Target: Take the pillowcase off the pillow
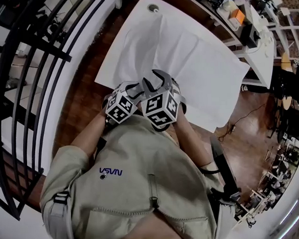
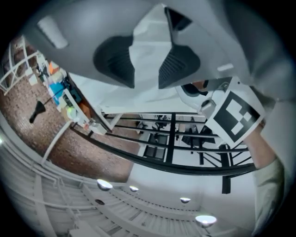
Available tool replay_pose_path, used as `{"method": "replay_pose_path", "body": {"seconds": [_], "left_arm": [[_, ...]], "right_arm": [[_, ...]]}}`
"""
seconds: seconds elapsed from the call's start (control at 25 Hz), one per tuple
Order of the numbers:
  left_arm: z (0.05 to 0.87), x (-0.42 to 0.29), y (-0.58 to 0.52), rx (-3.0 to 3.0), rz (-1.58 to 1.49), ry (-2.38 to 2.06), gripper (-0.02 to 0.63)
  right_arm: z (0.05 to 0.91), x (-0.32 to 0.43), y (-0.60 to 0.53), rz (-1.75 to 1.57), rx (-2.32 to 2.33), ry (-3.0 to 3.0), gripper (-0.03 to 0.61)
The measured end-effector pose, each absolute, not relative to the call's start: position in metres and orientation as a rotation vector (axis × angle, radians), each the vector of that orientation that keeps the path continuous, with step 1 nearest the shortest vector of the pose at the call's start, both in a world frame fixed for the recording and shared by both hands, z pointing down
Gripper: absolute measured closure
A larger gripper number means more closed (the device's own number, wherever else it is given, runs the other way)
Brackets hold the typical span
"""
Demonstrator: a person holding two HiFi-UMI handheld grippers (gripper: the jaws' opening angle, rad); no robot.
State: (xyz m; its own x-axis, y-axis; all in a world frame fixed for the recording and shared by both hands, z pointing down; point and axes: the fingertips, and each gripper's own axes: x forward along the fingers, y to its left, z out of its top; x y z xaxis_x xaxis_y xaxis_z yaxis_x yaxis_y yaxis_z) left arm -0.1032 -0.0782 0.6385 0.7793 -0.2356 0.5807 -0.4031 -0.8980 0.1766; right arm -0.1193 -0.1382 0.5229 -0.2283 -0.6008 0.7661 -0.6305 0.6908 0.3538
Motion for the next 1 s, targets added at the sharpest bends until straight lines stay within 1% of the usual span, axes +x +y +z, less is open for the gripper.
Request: {"method": "replay_pose_path", "body": {"seconds": [0.16,0.32,0.4,0.48,0.52,0.56,0.6,0.64,0.72,1.0], "left_arm": [[0.649,-0.101,-0.073,2.672,0.834,-0.505,0.439],[0.666,-0.094,-0.069,2.665,0.875,-0.481,0.447],[0.67,-0.092,-0.067,2.673,0.898,-0.469,0.46],[0.675,-0.092,-0.065,2.684,0.93,-0.469,0.499],[0.677,-0.092,-0.065,2.691,0.945,-0.481,0.541],[0.678,-0.091,-0.065,2.698,0.952,-0.495,0.578],[0.677,-0.09,-0.066,2.707,0.951,-0.505,0.592],[0.675,-0.089,-0.067,2.718,0.943,-0.512,0.594],[0.663,-0.088,-0.072,2.753,0.911,-0.527,0.597],[0.631,-0.081,-0.079,2.862,0.845,-0.544,0.6]], "right_arm": [[0.558,-0.143,-0.137,0.029,0.812,-1.856,0.408],[0.597,-0.115,-0.134,0.024,0.727,-1.649,0.4],[0.611,-0.102,-0.129,0.014,0.681,-1.573,0.39],[0.621,-0.093,-0.127,-0.021,0.658,-1.524,0.396],[0.623,-0.091,-0.128,-0.038,0.661,-1.512,0.424],[0.624,-0.09,-0.129,-0.047,0.675,-1.514,0.479],[0.622,-0.091,-0.131,-0.044,0.697,-1.53,0.522],[0.617,-0.092,-0.133,-0.033,0.725,-1.557,0.545],[0.6,-0.096,-0.139,-0.013,0.791,-1.617,0.556],[0.513,-0.088,-0.182,0.013,1.059,-1.798,0.56]]}}
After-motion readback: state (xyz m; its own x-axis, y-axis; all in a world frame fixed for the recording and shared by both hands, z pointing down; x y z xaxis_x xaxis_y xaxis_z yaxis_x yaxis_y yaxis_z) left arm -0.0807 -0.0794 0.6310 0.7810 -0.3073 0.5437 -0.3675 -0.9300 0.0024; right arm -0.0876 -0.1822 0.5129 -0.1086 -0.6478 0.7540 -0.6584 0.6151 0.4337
